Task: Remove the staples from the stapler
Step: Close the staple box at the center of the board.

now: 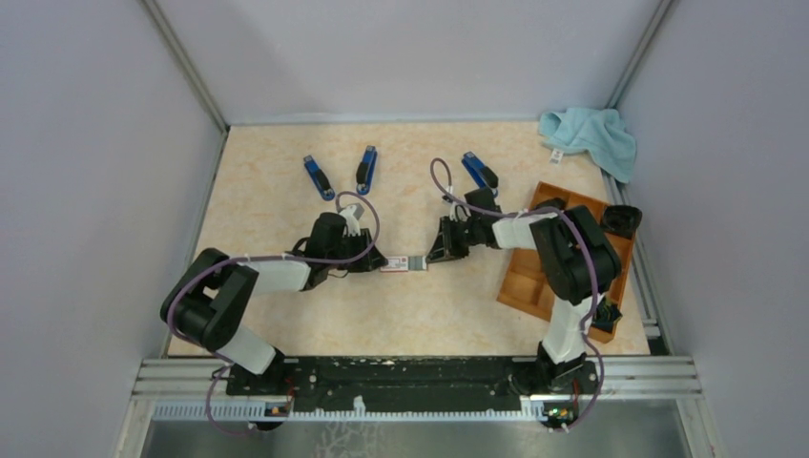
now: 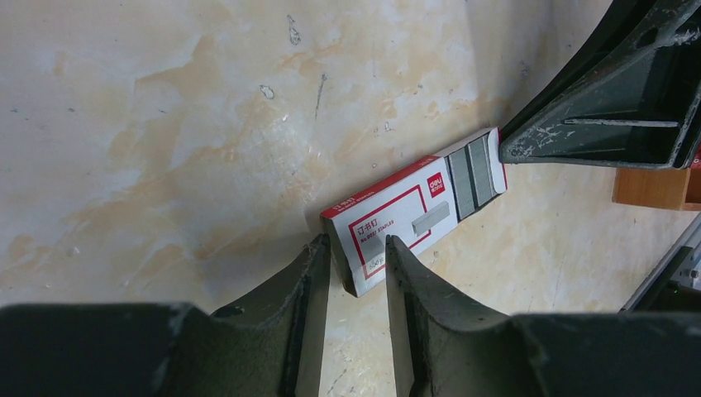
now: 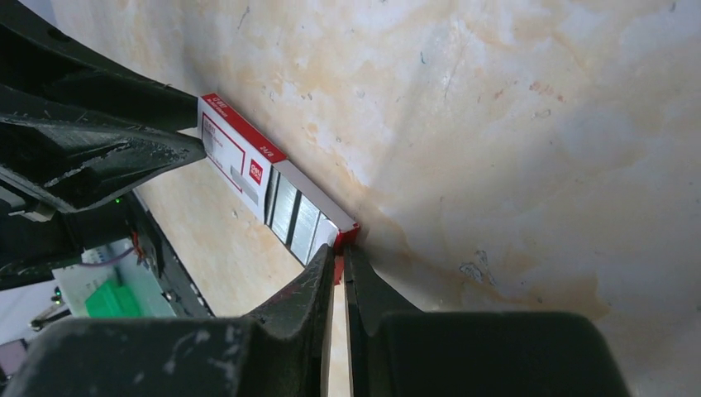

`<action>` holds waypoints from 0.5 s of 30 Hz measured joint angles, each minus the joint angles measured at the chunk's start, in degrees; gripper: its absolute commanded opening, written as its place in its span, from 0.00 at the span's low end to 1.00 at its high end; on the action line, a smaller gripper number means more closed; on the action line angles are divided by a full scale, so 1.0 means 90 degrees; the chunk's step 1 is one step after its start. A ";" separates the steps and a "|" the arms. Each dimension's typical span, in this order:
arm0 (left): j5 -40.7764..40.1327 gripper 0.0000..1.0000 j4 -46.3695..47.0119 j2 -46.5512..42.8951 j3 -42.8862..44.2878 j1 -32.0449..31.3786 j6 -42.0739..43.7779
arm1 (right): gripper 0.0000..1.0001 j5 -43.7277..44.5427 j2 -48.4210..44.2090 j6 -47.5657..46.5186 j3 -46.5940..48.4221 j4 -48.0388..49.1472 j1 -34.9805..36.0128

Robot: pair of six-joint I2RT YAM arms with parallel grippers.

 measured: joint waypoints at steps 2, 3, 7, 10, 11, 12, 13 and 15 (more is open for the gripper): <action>0.0010 0.37 0.0000 0.0002 0.0002 0.0002 0.0000 | 0.08 0.0092 0.0019 -0.0112 0.0114 -0.0102 0.0049; 0.0010 0.36 -0.0002 0.0002 0.0002 0.0002 0.0000 | 0.07 0.0136 0.0032 -0.0151 0.0160 -0.0138 0.0075; 0.0015 0.35 -0.0015 0.0002 0.0002 0.0002 -0.0002 | 0.07 0.0219 0.0117 -0.0304 0.0374 -0.0313 0.0124; 0.0034 0.34 -0.0036 0.0002 0.0002 0.0007 -0.0002 | 0.07 0.0248 0.0187 -0.0384 0.0505 -0.0391 0.0151; 0.0036 0.33 -0.0041 0.0002 0.0002 0.0010 -0.0002 | 0.07 0.0262 0.0194 -0.0408 0.0532 -0.0408 0.0165; 0.0039 0.33 -0.0046 0.0000 0.0002 0.0012 -0.0002 | 0.07 0.0282 0.0202 -0.0444 0.0559 -0.0423 0.0185; 0.0039 0.33 -0.0049 0.0000 0.0002 0.0015 -0.0005 | 0.07 0.0304 0.0211 -0.0471 0.0593 -0.0449 0.0209; 0.0051 0.31 -0.0066 0.0000 0.0002 0.0022 -0.0005 | 0.07 0.0342 0.0245 -0.0517 0.0670 -0.0474 0.0272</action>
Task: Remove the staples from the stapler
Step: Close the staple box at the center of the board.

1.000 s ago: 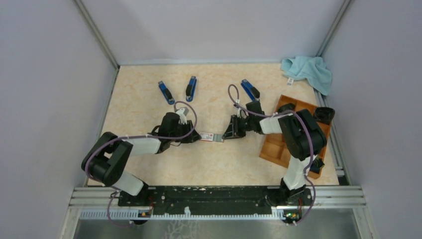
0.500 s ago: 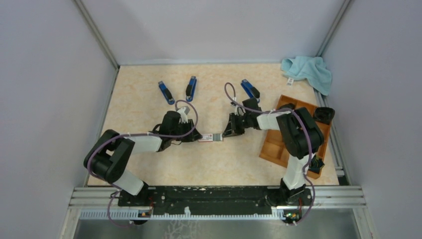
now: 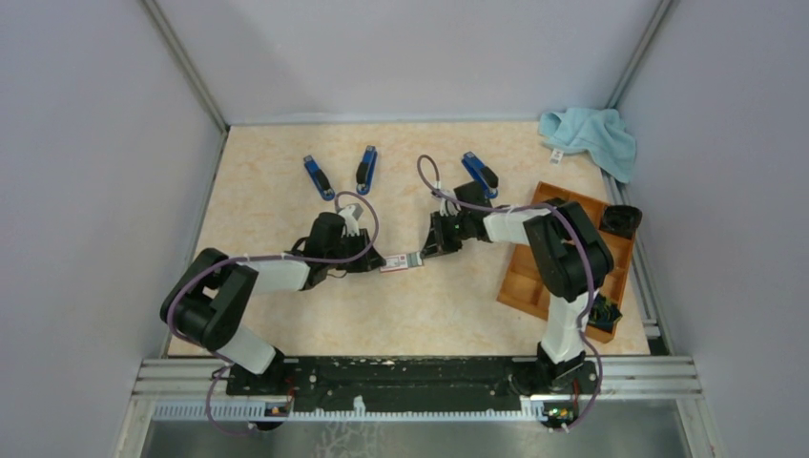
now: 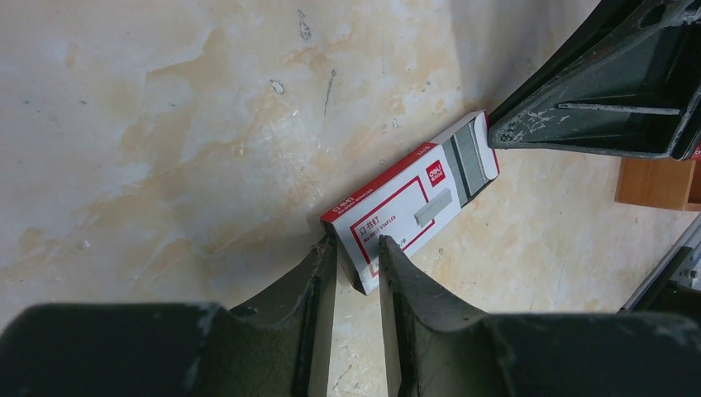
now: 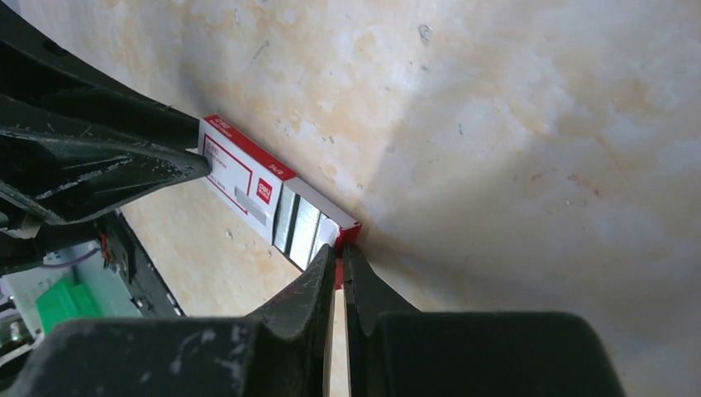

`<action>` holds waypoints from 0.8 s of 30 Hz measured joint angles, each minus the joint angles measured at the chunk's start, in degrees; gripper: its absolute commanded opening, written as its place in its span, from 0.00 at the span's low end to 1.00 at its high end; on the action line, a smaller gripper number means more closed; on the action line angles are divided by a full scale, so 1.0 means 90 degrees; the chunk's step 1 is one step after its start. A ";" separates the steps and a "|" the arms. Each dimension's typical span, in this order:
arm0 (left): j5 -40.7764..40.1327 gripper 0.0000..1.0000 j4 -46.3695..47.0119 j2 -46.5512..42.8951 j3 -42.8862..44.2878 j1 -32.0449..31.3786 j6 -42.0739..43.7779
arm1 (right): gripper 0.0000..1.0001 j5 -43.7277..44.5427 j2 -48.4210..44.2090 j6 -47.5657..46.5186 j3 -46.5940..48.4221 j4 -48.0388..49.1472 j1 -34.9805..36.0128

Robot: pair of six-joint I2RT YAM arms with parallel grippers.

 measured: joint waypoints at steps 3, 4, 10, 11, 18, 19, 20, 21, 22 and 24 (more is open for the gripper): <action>0.0010 0.29 -0.0034 0.0000 0.0000 0.0007 -0.0002 | 0.07 0.0058 0.0041 -0.0075 0.0092 -0.0005 0.0112; 0.0012 0.29 -0.0039 0.0000 0.0000 0.0010 -0.0002 | 0.07 0.0066 0.0061 -0.0092 0.0131 -0.0017 0.0148; 0.0017 0.28 -0.0066 0.0000 0.0000 0.0015 -0.0002 | 0.07 0.0114 0.0107 -0.0100 0.0211 -0.0015 0.0248; 0.0019 0.27 -0.0066 0.0000 0.0000 0.0017 -0.0002 | 0.07 0.0124 0.0112 -0.0100 0.0226 -0.0024 0.0265; 0.0068 0.27 -0.0078 0.0002 0.0000 0.0017 0.0000 | 0.06 0.0143 0.0197 -0.0131 0.0335 -0.0007 0.0415; 0.0075 0.27 -0.0078 0.0002 0.0000 0.0019 0.0000 | 0.06 0.0151 0.0197 -0.0136 0.0338 -0.0007 0.0427; 0.0078 0.27 -0.0080 0.0002 0.0000 0.0019 0.0000 | 0.06 0.0158 0.0199 -0.0143 0.0355 -0.0019 0.0442; 0.0080 0.27 -0.0080 0.0002 0.0000 0.0019 0.0000 | 0.06 0.0168 0.0202 -0.0146 0.0367 -0.0024 0.0452; 0.0085 0.27 -0.0080 0.0002 0.0000 0.0019 0.0000 | 0.06 0.0177 0.0202 -0.0146 0.0369 -0.0024 0.0466; 0.0090 0.27 -0.0080 0.0002 0.0000 0.0019 0.0002 | 0.06 0.0182 0.0202 -0.0148 0.0369 -0.0022 0.0481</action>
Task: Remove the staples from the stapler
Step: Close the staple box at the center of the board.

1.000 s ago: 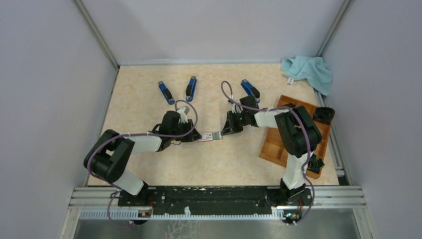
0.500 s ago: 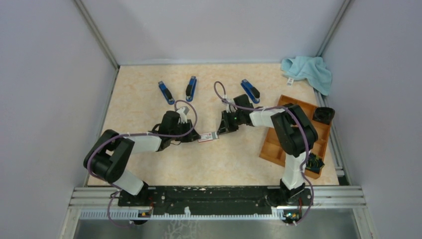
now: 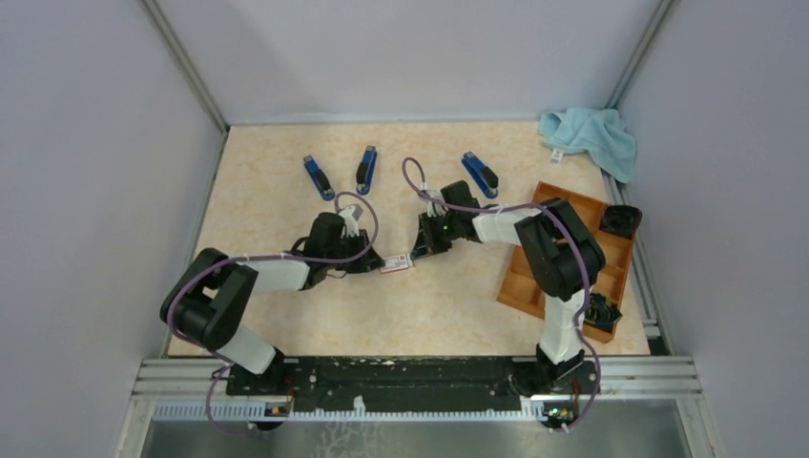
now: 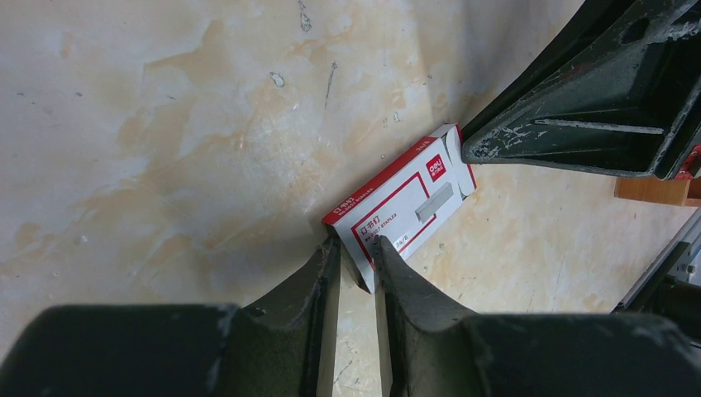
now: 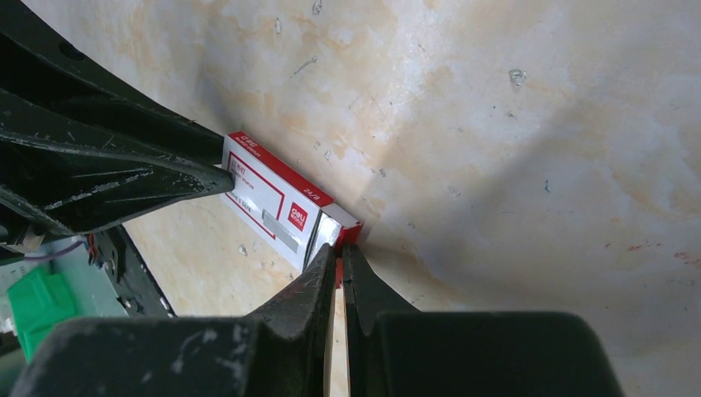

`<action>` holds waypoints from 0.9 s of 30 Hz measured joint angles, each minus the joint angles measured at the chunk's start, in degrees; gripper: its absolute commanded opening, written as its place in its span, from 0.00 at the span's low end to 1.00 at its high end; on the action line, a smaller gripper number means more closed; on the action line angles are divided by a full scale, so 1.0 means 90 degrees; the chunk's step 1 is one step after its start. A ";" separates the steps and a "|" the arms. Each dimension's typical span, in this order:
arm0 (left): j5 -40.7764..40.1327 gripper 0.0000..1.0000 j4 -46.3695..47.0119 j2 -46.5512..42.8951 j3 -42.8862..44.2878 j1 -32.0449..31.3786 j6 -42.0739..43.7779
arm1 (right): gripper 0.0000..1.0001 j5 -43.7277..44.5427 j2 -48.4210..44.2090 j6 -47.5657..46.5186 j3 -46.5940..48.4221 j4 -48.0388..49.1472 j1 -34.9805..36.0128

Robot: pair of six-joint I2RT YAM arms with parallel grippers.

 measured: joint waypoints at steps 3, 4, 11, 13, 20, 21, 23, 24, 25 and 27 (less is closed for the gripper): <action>0.0007 0.27 -0.0002 0.0002 0.0000 0.0000 0.0000 | 0.06 0.0007 0.0000 0.0000 0.0002 0.0000 0.0010; 0.0010 0.27 -0.0002 0.0002 0.0000 0.0000 0.0002 | 0.06 0.0007 0.0000 0.0000 0.0005 0.0000 0.0010; 0.0051 0.27 -0.0036 0.0036 0.0039 0.0007 0.0002 | 0.06 0.0046 0.0005 -0.0005 0.0044 -0.0017 0.0070; 0.0066 0.27 -0.0044 0.0044 0.0049 0.0007 0.0002 | 0.06 0.0063 0.0005 -0.0019 0.0049 -0.0012 0.0107; 0.0097 0.28 -0.0046 0.0061 0.0061 0.0010 0.0002 | 0.09 0.0075 0.0022 -0.0061 0.0083 -0.0027 0.0148; 0.0097 0.29 -0.0046 0.0061 0.0061 0.0007 0.0000 | 0.11 0.0075 0.0022 -0.0063 0.0083 -0.0029 0.0151; 0.0092 0.33 -0.0044 0.0058 0.0061 0.0007 -0.0007 | 0.16 0.0092 0.0022 -0.0068 0.0083 -0.0044 0.0153; 0.0087 0.35 -0.0046 0.0049 0.0058 0.0007 -0.0015 | 0.18 0.0095 0.0022 -0.0073 0.0085 -0.0056 0.0153; 0.0073 0.36 -0.0056 0.0024 0.0056 0.0005 -0.0024 | 0.20 0.0095 0.0022 -0.0095 0.0085 -0.0075 0.0151; -0.0029 0.37 -0.0136 -0.0087 0.0027 0.0000 -0.0024 | 0.23 0.0068 0.0010 -0.0121 0.0085 -0.0092 0.0146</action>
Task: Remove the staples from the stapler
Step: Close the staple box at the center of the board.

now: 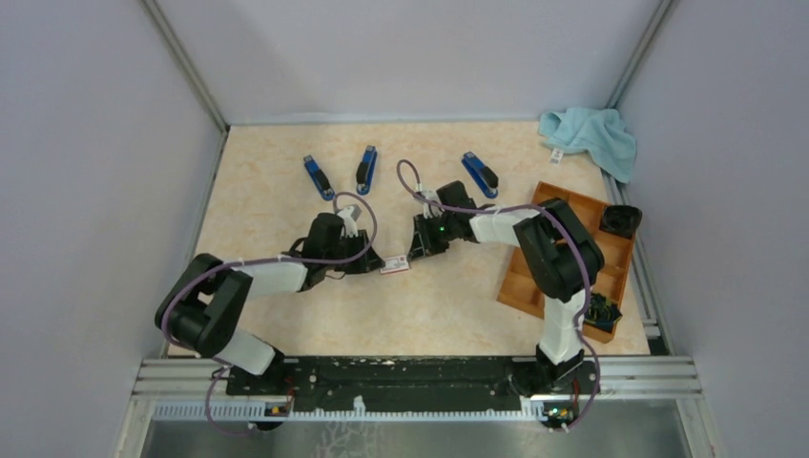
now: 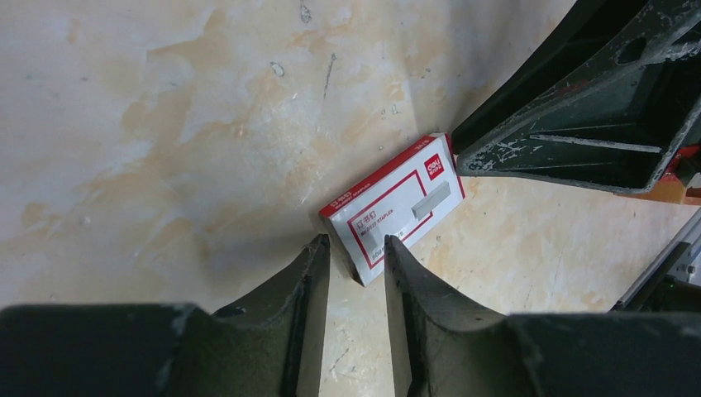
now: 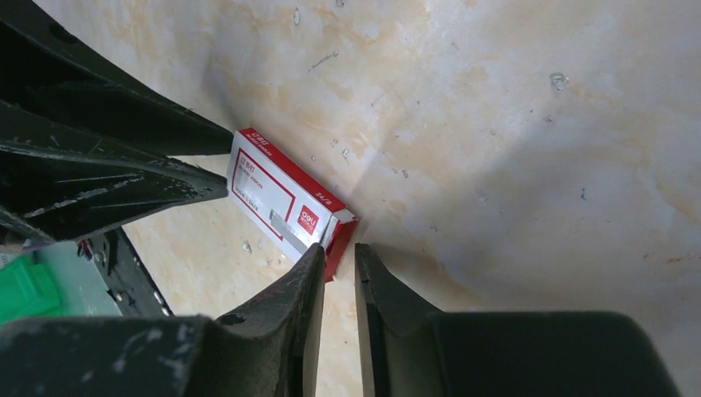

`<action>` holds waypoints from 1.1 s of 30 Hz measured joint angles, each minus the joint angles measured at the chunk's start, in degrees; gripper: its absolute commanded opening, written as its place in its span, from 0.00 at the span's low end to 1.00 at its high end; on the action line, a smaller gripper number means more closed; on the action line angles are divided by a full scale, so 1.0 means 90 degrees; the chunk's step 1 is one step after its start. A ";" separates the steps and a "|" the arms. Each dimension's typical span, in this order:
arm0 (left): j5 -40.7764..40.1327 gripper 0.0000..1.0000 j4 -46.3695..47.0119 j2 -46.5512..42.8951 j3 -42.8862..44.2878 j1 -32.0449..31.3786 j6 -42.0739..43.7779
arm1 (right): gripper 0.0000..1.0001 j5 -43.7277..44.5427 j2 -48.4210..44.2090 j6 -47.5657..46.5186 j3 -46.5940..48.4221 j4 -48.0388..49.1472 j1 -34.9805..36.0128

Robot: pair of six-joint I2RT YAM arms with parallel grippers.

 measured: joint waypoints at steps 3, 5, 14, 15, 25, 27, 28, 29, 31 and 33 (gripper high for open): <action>-0.0211 0.38 -0.0223 -0.0372 -0.0112 0.0000 0.0002 | 0.24 0.0046 -0.0104 -0.0138 -0.0007 -0.0138 -0.0046; -0.0338 0.38 -0.0369 -0.0682 -0.0163 0.0000 0.0005 | 0.23 0.0097 -0.0206 -0.0267 -0.0019 -0.0289 -0.0087; -0.0748 0.10 -0.0952 -0.1231 -0.0189 0.0000 0.0046 | 0.00 0.0403 -0.0690 -0.0500 -0.0267 -0.0328 -0.0185; -0.0772 0.09 -0.1039 -0.1183 -0.0189 0.0000 0.0041 | 0.00 0.0435 -0.0678 -0.0503 -0.0267 -0.0338 -0.0175; -0.0690 0.09 -0.1433 -0.0687 -0.0063 -0.0002 0.0000 | 0.00 0.0646 -0.0369 -0.0525 -0.0197 -0.0306 0.0068; -0.0629 0.09 -0.1430 -0.0588 0.0019 -0.0010 0.0002 | 0.00 0.0639 -0.0313 -0.0520 -0.0129 -0.0311 0.0121; -0.0607 0.09 -0.1428 -0.0539 0.0058 -0.0017 0.0000 | 0.00 0.0648 -0.0287 -0.0522 -0.0102 -0.0294 0.0153; -0.0588 0.09 -0.1426 -0.0498 0.0092 -0.0024 0.0000 | 0.00 0.0644 -0.0255 -0.0520 -0.0068 -0.0282 0.0187; -0.0554 0.09 -0.1426 -0.0430 0.0151 -0.0051 0.0002 | 0.00 0.0634 -0.0192 -0.0520 0.0012 -0.0274 0.0257; -0.0515 0.09 -0.1401 -0.0359 0.0199 -0.0087 0.0000 | 0.00 0.0627 -0.0153 -0.0517 0.0051 -0.0243 0.0321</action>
